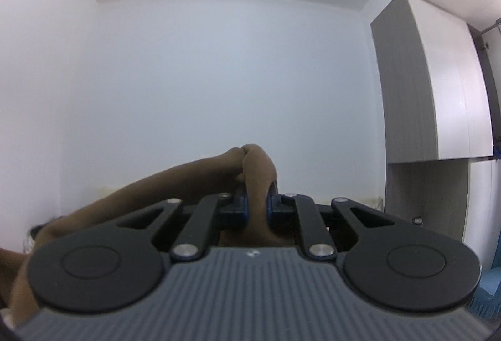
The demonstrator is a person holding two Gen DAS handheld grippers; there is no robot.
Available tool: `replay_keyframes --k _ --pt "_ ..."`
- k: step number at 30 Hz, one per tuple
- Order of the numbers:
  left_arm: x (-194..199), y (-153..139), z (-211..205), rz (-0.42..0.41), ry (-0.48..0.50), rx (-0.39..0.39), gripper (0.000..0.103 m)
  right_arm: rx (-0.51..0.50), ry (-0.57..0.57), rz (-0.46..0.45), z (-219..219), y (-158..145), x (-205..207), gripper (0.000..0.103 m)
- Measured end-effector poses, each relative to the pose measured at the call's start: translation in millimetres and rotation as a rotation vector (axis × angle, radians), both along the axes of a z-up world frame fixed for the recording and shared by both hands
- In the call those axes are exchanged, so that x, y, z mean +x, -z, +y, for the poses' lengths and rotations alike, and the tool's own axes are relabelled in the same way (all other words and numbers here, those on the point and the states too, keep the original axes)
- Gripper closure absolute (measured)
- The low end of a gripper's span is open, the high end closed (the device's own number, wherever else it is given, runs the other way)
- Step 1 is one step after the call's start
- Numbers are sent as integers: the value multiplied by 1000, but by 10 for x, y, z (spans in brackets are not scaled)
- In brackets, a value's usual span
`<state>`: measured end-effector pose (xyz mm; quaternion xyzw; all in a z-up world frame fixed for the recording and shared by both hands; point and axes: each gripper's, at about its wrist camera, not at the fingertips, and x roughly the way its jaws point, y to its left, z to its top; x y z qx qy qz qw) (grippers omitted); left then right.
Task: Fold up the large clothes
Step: 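Lift the hoodie high with both grippers, shaking it out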
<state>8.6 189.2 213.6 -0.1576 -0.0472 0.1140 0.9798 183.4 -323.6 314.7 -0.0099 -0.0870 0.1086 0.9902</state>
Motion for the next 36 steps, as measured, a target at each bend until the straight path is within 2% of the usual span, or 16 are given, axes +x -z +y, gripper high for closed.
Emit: replay_keyframes --k 3,8,11,15,18,23,25,28,30,33,36 --pt "-459 -240 38 -50 -12 43 86 20 -19 -20 -15 -117 -71 90" --pt "-793 -399 386 -39 -24 0 86 24 -19 -15 204 -288 224 90" --pt "-628 -292 633 31 -63 -13 86 12 -35 62 478 -241 726 90" --pt "-258 5 1104 135 -103 -81 86 -31 -45 184 994 99 1587 90" --pt "148 315 1442 204 -140 -124 86 -49 -49 262 1409 483 2262 90" --pt "1144 963 1931 329 -199 -172 85 -83 -36 362 2113 1188 3342 90" --pt "1633 1248 2220 388 -213 -192 85 -110 -29 413 2400 1512 3762 90" --pt "2098 1715 2684 471 -226 -266 85 -125 -14 542 2746 2106 4517 90" --pt "2366 2034 2926 527 -241 -288 85 -141 -8 615 2951 2532 4947 90" --pt "2811 2471 3314 590 -252 -305 85 -170 -8 710 3443 3206 5227 90" --pt "3226 2849 3622 666 -260 -342 85 -221 -6 768 3726 3852 5545 90"
